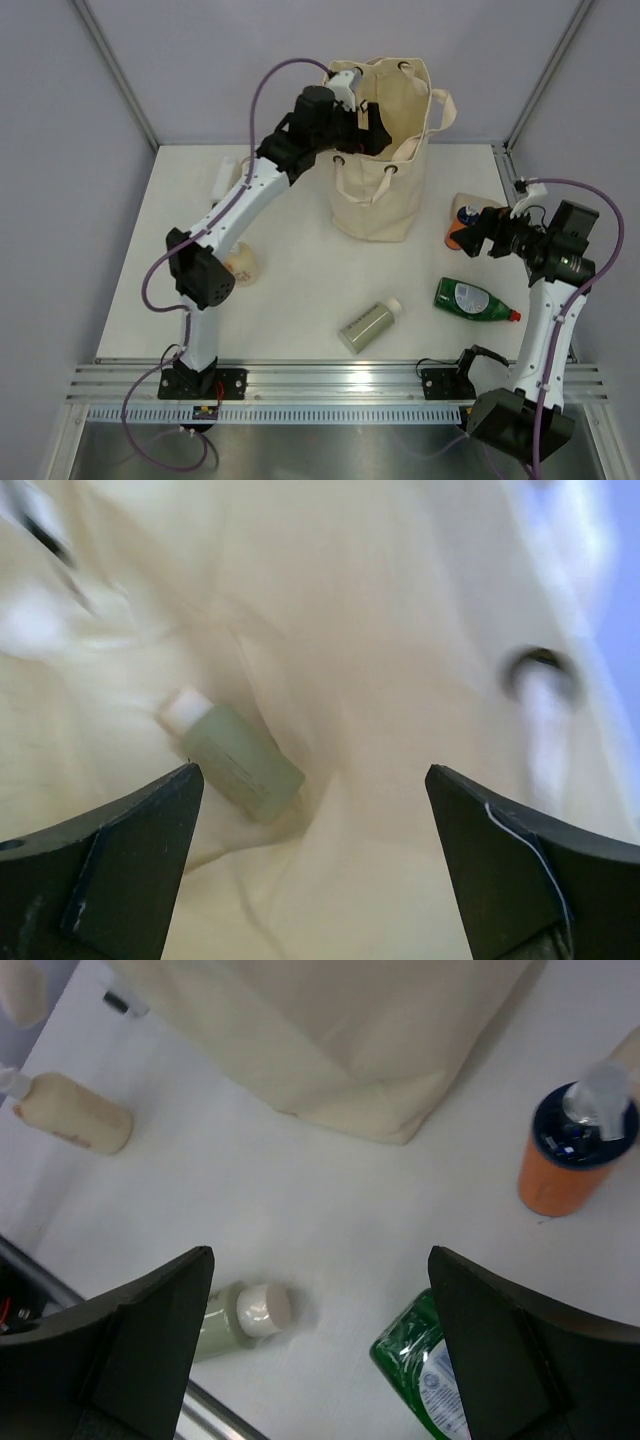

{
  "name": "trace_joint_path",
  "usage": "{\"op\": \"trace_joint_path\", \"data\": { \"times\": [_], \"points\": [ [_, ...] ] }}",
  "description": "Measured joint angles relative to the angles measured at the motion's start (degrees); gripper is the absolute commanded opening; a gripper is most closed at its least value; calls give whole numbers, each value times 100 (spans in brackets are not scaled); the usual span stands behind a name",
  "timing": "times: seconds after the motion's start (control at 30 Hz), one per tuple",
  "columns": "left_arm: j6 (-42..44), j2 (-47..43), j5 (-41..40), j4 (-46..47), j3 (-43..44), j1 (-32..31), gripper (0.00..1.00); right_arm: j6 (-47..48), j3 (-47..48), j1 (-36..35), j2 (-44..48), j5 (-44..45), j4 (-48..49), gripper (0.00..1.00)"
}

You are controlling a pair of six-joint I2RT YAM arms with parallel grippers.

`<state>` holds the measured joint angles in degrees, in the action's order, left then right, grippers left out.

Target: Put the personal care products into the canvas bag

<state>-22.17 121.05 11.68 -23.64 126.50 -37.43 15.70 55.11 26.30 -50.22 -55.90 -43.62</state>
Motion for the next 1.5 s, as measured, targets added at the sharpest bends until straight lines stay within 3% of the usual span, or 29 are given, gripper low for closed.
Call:
{"op": "trace_joint_path", "data": {
  "times": [0.27,0.43,0.67,0.83,1.2,1.5],
  "points": [
    [446,-3410,-424,-59,-1541,426,99,-404,1843,-7,-1792,1515,-345,93],
    [774,-5838,-684,254,-4024,363,99,-7,2347,-50,-2782,1991,-815,99],
    [949,-7930,-1329,129,-7294,369,99,1213,2238,-201,-3082,2004,-1106,100],
    [953,-8507,-1508,-46,-8432,369,99,1547,1545,-894,-2863,2337,-673,100],
    [1064,-8572,-1541,13,-8485,369,99,1058,527,-1432,-2905,3707,1008,100],
    [1067,-8850,-1545,66,-8522,369,99,302,321,-1443,-3206,3895,2374,99]
  ]
}}
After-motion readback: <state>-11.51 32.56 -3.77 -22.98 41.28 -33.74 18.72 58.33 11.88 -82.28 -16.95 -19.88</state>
